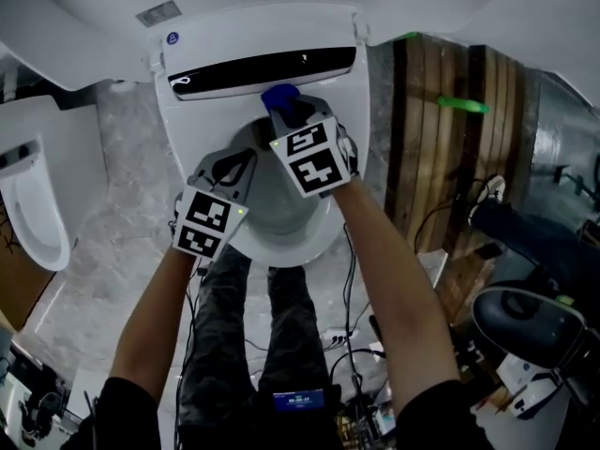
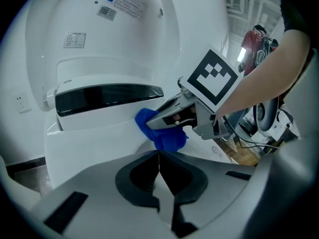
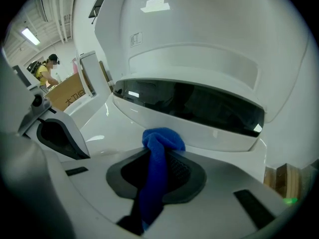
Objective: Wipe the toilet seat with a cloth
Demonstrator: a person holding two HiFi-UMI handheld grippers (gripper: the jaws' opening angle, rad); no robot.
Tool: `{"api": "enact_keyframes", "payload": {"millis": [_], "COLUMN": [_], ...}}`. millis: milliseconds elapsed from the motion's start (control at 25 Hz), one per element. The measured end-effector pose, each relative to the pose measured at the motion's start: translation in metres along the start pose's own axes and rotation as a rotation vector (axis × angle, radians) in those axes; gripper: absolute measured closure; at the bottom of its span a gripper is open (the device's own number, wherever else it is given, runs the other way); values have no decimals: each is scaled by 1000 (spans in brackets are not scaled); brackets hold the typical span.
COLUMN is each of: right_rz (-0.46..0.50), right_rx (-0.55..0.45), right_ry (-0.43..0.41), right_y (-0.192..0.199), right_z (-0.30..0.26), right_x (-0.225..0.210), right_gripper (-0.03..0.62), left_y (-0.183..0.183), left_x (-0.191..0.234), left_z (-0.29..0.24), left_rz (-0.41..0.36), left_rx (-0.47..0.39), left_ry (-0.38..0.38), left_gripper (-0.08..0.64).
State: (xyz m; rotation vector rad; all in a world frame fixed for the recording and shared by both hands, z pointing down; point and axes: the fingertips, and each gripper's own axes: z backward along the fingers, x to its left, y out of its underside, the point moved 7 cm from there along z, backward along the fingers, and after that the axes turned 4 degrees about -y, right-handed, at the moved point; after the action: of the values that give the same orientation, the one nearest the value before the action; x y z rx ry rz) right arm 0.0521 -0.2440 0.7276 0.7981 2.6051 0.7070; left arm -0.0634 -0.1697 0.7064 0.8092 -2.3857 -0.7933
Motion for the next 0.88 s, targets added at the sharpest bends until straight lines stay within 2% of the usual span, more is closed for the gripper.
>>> {"api": "enact_keyframes", "payload": {"millis": [520, 640, 880], "right_rz": [15, 28, 51], "right_rx": [48, 38, -15], "right_ry": [-54, -60, -96], "right_y": [-7, -4, 10], "right_z": [-7, 1, 29], "right_x": [20, 27, 46], "right_gripper": [528, 529, 529], "left_y": [10, 12, 18], "left_x": [6, 5, -12], "left_z": [29, 38, 54], "left_rz": [-15, -13, -48], "left_rx": [-13, -16, -28], "left_ry": [-19, -44, -48], "left_gripper": [548, 548, 548]}}
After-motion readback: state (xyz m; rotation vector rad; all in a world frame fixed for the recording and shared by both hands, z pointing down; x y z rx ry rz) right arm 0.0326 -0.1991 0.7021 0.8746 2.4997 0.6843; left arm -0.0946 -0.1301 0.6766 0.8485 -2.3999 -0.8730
